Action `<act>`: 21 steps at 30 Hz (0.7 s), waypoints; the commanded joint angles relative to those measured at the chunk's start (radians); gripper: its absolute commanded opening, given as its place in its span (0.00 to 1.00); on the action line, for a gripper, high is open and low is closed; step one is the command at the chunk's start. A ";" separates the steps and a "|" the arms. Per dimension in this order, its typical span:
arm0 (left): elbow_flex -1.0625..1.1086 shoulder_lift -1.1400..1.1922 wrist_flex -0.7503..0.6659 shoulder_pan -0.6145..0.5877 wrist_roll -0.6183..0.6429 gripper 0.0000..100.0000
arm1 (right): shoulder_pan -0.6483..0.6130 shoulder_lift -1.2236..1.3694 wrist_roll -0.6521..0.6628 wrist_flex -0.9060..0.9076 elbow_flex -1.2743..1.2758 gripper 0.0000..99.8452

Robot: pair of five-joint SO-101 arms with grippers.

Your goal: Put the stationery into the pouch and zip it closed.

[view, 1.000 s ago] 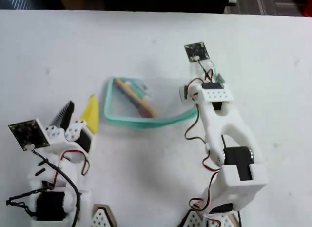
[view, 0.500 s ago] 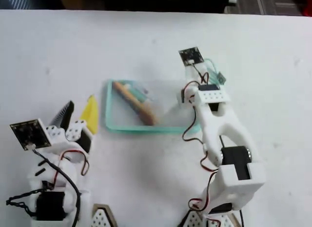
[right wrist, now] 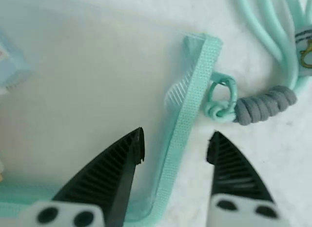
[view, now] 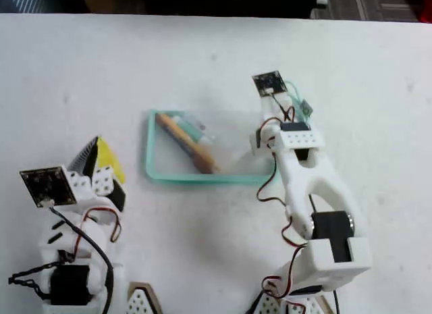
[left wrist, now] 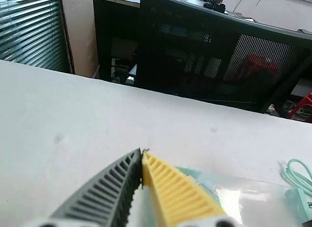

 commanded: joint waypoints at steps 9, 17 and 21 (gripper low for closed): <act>-0.342 0.025 0.137 0.062 -0.376 0.02 | 0.110 -0.613 0.000 0.427 -0.143 0.02; -0.773 0.268 0.506 0.062 -0.434 0.02 | 0.005 -1.095 0.000 0.750 -0.301 0.02; -0.838 0.271 0.540 0.062 -0.506 0.02 | 0.010 -1.311 0.000 0.759 -0.288 0.02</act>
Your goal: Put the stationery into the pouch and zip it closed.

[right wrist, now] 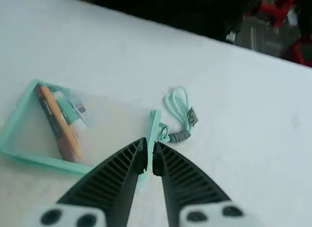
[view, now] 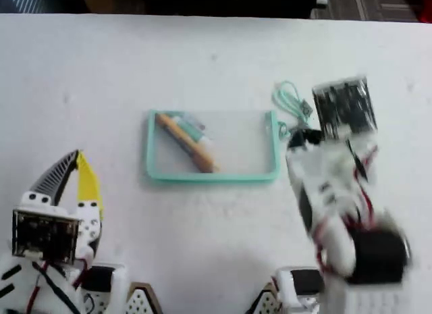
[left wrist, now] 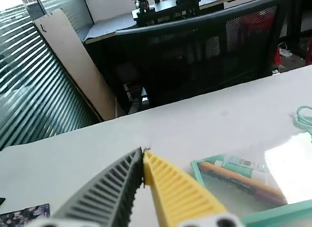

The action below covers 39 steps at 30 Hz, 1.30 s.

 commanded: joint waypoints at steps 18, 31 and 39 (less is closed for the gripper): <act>0.051 -0.240 0.029 0.007 -0.060 0.02 | -0.012 -0.746 0.002 -0.159 0.428 0.02; 0.414 -0.240 -0.238 0.005 -0.054 0.02 | -0.012 -0.734 0.008 -0.375 0.723 0.02; 0.635 -0.240 -0.385 0.005 -0.055 0.02 | -0.012 -0.734 0.008 -0.568 0.970 0.02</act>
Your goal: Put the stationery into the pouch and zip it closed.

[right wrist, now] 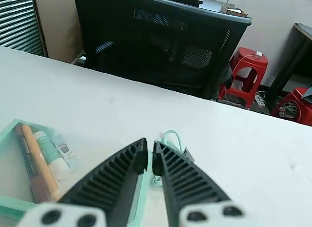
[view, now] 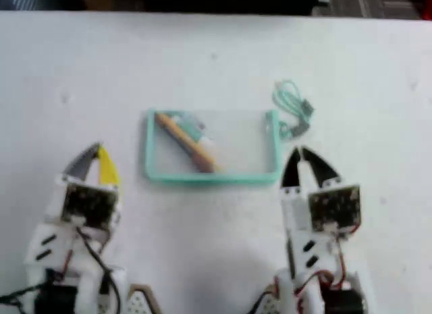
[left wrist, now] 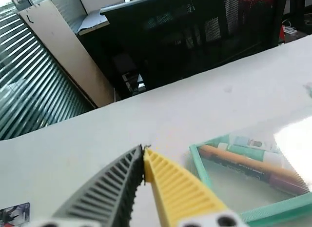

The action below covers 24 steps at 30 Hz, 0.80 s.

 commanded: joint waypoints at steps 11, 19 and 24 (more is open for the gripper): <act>0.353 0.001 -0.187 0.005 -0.008 0.03 | -0.001 -0.005 0.008 -0.331 0.374 0.02; 0.502 0.004 -0.295 0.004 -0.002 0.03 | 0.001 -0.001 0.008 -0.412 0.526 0.02; 0.502 0.004 -0.201 0.001 0.000 0.03 | 0.001 0.001 0.005 -0.309 0.528 0.02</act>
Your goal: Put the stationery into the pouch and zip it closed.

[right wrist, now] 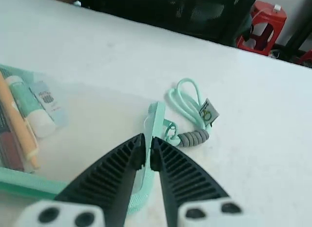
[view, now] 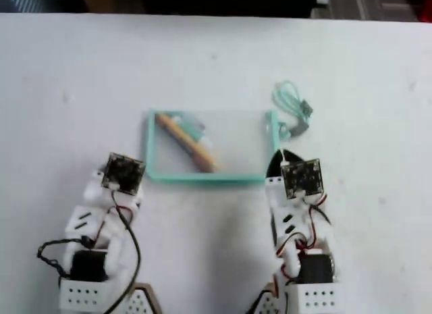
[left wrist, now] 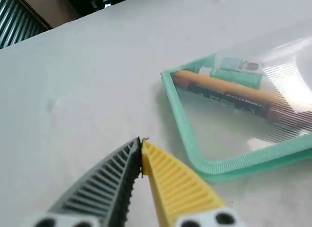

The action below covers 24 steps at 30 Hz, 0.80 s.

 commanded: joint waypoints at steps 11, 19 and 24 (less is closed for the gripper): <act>0.002 -0.012 0.413 0.002 -0.005 0.03 | -0.007 -0.004 -0.002 0.545 0.009 0.02; 0.002 -0.012 0.500 0.004 0.000 0.03 | -0.007 -0.004 0.000 0.627 0.009 0.02; 0.002 -0.012 0.500 0.004 0.000 0.03 | 0.001 -0.004 0.002 0.627 0.009 0.02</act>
